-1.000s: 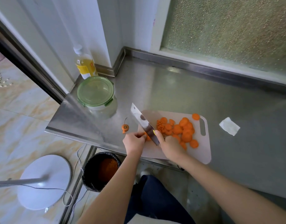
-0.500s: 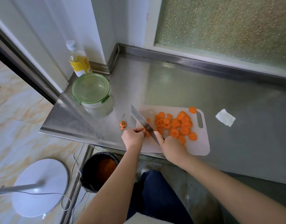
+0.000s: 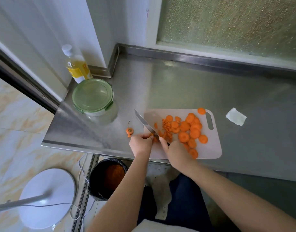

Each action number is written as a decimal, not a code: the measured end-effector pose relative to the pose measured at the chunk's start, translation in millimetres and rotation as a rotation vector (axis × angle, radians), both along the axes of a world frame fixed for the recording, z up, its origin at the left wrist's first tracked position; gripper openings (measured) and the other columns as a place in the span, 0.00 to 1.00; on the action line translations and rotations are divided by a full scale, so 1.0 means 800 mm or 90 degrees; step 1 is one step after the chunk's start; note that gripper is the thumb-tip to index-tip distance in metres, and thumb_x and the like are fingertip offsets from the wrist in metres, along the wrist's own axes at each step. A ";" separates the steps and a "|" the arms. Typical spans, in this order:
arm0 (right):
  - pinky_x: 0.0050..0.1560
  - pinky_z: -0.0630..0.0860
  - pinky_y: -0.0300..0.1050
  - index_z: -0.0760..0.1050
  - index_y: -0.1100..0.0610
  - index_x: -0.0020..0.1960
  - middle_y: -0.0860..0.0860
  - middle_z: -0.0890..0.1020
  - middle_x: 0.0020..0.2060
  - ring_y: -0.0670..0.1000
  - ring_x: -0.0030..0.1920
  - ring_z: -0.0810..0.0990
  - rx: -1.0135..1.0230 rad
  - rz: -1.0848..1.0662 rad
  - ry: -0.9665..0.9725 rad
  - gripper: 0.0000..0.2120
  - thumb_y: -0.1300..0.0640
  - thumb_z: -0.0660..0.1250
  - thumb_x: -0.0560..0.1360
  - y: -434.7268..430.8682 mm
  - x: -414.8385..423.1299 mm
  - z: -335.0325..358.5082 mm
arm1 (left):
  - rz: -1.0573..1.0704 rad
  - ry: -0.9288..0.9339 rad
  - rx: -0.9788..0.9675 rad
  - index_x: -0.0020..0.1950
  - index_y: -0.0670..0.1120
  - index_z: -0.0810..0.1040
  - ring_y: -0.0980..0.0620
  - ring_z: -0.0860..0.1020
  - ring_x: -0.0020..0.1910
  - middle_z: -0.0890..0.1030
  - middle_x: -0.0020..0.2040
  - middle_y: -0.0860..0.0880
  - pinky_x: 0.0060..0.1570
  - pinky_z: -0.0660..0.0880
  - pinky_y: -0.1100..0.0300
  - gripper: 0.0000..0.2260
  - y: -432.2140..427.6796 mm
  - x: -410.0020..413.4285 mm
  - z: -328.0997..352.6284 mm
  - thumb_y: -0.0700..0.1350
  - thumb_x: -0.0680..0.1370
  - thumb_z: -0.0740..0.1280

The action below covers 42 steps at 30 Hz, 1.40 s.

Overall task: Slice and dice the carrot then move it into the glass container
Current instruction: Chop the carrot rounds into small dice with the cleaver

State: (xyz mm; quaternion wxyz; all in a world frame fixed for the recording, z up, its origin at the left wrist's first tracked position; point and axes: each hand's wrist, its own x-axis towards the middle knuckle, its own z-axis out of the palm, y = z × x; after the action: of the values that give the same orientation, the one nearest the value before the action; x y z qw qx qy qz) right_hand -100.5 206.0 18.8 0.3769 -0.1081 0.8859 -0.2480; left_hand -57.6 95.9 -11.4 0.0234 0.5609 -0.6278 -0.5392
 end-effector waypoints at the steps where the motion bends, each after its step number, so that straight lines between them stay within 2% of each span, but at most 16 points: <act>1: 0.35 0.63 0.35 0.73 0.65 0.59 0.54 0.76 0.39 0.48 0.34 0.69 0.014 0.031 0.009 0.31 0.37 0.52 0.79 -0.001 0.000 0.002 | -0.003 -0.001 -0.001 0.51 0.45 0.84 0.52 0.80 0.50 0.84 0.50 0.49 0.45 0.70 0.67 0.07 0.000 0.000 0.002 0.41 0.74 0.70; 3: 0.35 0.66 0.37 0.75 0.65 0.56 0.57 0.79 0.41 0.45 0.31 0.67 0.015 0.083 0.055 0.31 0.38 0.51 0.79 -0.005 -0.001 -0.002 | -0.008 -0.005 -0.007 0.52 0.45 0.84 0.53 0.79 0.50 0.84 0.51 0.49 0.45 0.69 0.68 0.08 0.001 0.001 0.005 0.41 0.74 0.70; 5: 0.34 0.71 0.44 0.77 0.63 0.43 0.58 0.80 0.36 0.51 0.30 0.73 0.084 0.125 0.172 0.36 0.35 0.43 0.78 -0.010 -0.001 -0.004 | -0.011 -0.006 -0.013 0.52 0.45 0.83 0.53 0.79 0.50 0.84 0.51 0.49 0.45 0.70 0.68 0.08 0.001 0.003 0.004 0.41 0.74 0.70; 7: 0.34 0.73 0.47 0.68 0.57 0.31 0.53 0.74 0.28 0.55 0.31 0.77 0.117 0.158 0.218 0.35 0.33 0.39 0.75 -0.009 -0.004 -0.007 | -0.015 -0.009 -0.018 0.52 0.45 0.83 0.53 0.80 0.51 0.84 0.51 0.49 0.47 0.70 0.68 0.08 0.001 0.003 0.003 0.41 0.74 0.70; 8: 0.33 0.72 0.44 0.68 0.57 0.34 0.51 0.72 0.28 0.53 0.31 0.76 0.066 0.138 0.174 0.31 0.35 0.43 0.77 -0.009 -0.006 -0.010 | -0.016 -0.010 -0.019 0.52 0.45 0.83 0.53 0.80 0.51 0.84 0.51 0.49 0.47 0.70 0.68 0.08 0.001 0.003 0.003 0.41 0.74 0.70; 10: 0.33 0.65 0.34 0.75 0.61 0.50 0.50 0.73 0.34 0.43 0.32 0.68 -0.010 0.075 0.034 0.26 0.40 0.51 0.80 -0.007 -0.010 -0.001 | -0.022 -0.013 -0.024 0.53 0.45 0.83 0.53 0.80 0.51 0.84 0.51 0.49 0.47 0.70 0.68 0.08 0.002 0.002 0.003 0.42 0.74 0.70; 13: 0.28 0.61 0.36 0.68 0.63 0.68 0.51 0.74 0.38 0.43 0.30 0.63 0.028 0.083 0.040 0.24 0.47 0.50 0.83 -0.009 -0.014 0.006 | -0.024 -0.014 -0.030 0.53 0.45 0.83 0.54 0.79 0.49 0.83 0.51 0.49 0.46 0.69 0.68 0.08 0.003 0.001 0.002 0.42 0.74 0.70; 15: 0.25 0.58 0.40 0.64 0.61 0.72 0.54 0.75 0.38 0.47 0.29 0.65 0.067 0.077 0.055 0.22 0.50 0.48 0.84 -0.009 -0.017 -0.002 | -0.026 -0.014 -0.029 0.53 0.45 0.83 0.55 0.77 0.47 0.83 0.50 0.49 0.46 0.69 0.69 0.08 0.003 0.001 0.002 0.42 0.74 0.70; 19: 0.28 0.61 0.40 0.63 0.61 0.72 0.55 0.74 0.34 0.51 0.32 0.72 0.024 0.012 0.039 0.23 0.49 0.47 0.84 -0.007 -0.024 -0.014 | -0.022 -0.004 -0.027 0.53 0.45 0.83 0.56 0.78 0.46 0.84 0.50 0.49 0.45 0.69 0.69 0.08 0.003 0.002 0.002 0.42 0.74 0.71; 20: 0.32 0.65 0.44 0.67 0.63 0.69 0.58 0.76 0.36 0.55 0.36 0.76 0.011 0.023 0.059 0.23 0.50 0.48 0.84 -0.004 -0.027 -0.022 | -0.021 -0.006 -0.028 0.53 0.45 0.83 0.54 0.79 0.48 0.83 0.50 0.49 0.45 0.69 0.68 0.09 0.003 0.002 0.001 0.43 0.74 0.71; 21: 0.35 0.67 0.47 0.75 0.65 0.57 0.59 0.77 0.35 0.59 0.39 0.78 -0.009 0.030 0.080 0.24 0.47 0.49 0.83 -0.002 -0.027 -0.022 | -0.024 -0.008 -0.029 0.53 0.45 0.83 0.53 0.79 0.49 0.83 0.50 0.49 0.46 0.69 0.68 0.09 0.003 0.002 0.000 0.43 0.74 0.71; 22: 0.37 0.67 0.47 0.75 0.64 0.40 0.58 0.76 0.31 0.59 0.38 0.77 -0.030 0.051 0.081 0.28 0.44 0.49 0.82 -0.002 -0.028 -0.020 | -0.025 -0.010 -0.028 0.53 0.45 0.83 0.53 0.79 0.50 0.83 0.50 0.49 0.46 0.69 0.68 0.09 0.003 0.002 0.000 0.43 0.74 0.71; 24: 0.36 0.65 0.45 0.64 0.58 0.27 0.54 0.71 0.25 0.56 0.36 0.74 -0.036 0.045 0.078 0.30 0.41 0.49 0.81 0.000 -0.032 -0.023 | -0.026 -0.009 -0.024 0.53 0.45 0.83 0.53 0.79 0.49 0.83 0.50 0.49 0.46 0.69 0.67 0.09 0.003 0.000 0.000 0.43 0.73 0.71; 28: 0.41 0.66 0.44 0.63 0.56 0.28 0.54 0.72 0.30 0.54 0.40 0.74 -0.017 0.061 0.054 0.28 0.41 0.48 0.81 -0.001 -0.033 -0.016 | -0.026 -0.006 -0.023 0.52 0.45 0.83 0.54 0.78 0.48 0.83 0.50 0.49 0.46 0.68 0.66 0.09 0.003 0.000 -0.001 0.44 0.73 0.72; 34: 0.32 0.63 0.45 0.63 0.58 0.26 0.53 0.71 0.25 0.56 0.33 0.73 -0.046 0.046 0.071 0.32 0.39 0.47 0.81 0.004 -0.032 -0.004 | -0.026 0.012 -0.065 0.52 0.45 0.83 0.57 0.76 0.44 0.84 0.50 0.48 0.49 0.69 0.67 0.09 0.011 0.002 0.000 0.43 0.73 0.72; 42: 0.40 0.69 0.47 0.64 0.58 0.27 0.58 0.75 0.31 0.59 0.38 0.77 -0.030 0.086 0.060 0.31 0.40 0.46 0.81 0.008 -0.026 0.005 | -0.007 0.003 -0.065 0.49 0.45 0.84 0.52 0.79 0.48 0.84 0.48 0.48 0.47 0.68 0.67 0.07 0.014 0.003 0.000 0.43 0.73 0.71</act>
State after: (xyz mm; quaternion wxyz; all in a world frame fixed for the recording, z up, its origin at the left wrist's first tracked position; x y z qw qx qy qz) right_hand -121.6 212.8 22.7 0.3480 -0.1883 0.8872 -0.2374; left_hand -55.4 107.0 -11.1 0.0506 0.5544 -0.6577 -0.5075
